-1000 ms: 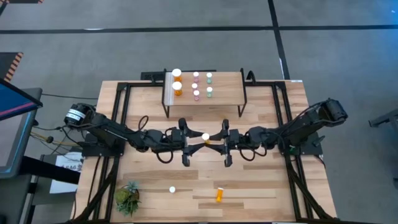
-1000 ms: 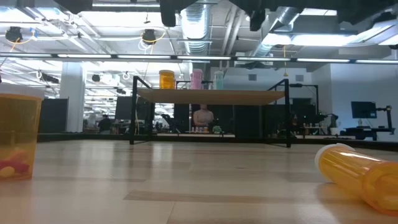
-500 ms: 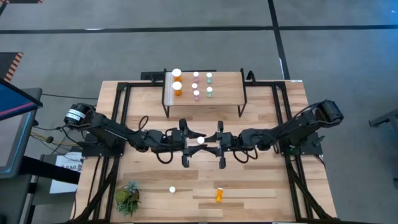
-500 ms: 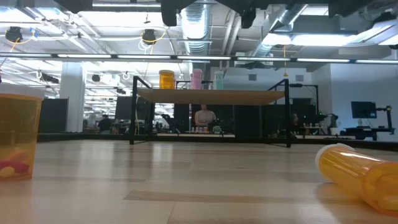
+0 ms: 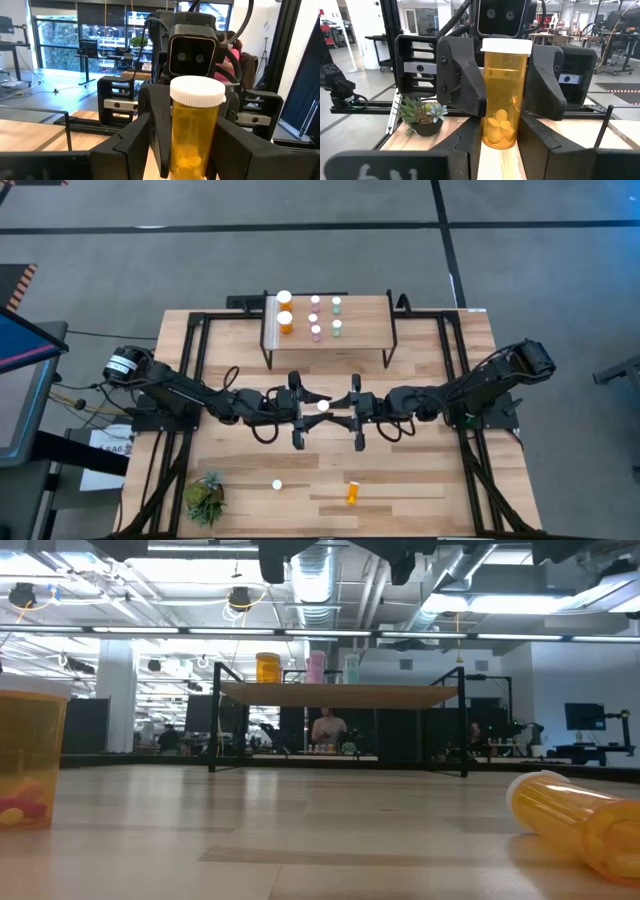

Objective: Pick and place medicine bottles onto shelf by color
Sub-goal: Put the top orange pill bottle on the shelf

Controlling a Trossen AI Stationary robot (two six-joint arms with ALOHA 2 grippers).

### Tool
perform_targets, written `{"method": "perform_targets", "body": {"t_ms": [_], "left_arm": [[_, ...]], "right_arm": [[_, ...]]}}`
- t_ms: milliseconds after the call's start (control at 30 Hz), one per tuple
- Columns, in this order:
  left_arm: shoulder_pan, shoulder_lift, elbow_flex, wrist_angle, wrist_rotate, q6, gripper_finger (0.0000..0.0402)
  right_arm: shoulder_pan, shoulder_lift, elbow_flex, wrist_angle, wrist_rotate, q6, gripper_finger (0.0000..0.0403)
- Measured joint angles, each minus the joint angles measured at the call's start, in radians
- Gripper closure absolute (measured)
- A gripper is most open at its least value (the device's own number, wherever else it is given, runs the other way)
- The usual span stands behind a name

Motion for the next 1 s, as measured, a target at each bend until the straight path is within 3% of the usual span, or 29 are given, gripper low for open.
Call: {"method": "perform_targets", "body": {"t_ms": [367, 567, 1000], "left_arm": [[-0.001, 0.0, 0.0, 0.001, 0.002, 0.001, 0.0289], [-0.001, 0.001, -0.001, -0.019, 0.002, 0.001, 0.0298], [-0.005, -0.131, -0.001, -0.293, -0.063, -0.024, 0.0299]], "right_arm": [[0.0, -0.001, 0.0, -0.001, 0.001, 0.007, 0.0276], [-0.001, -0.003, 0.0, -0.045, 0.001, 0.016, 0.0269], [-0.006, -0.127, -0.001, -0.265, -0.006, 0.078, 0.0167]]}}
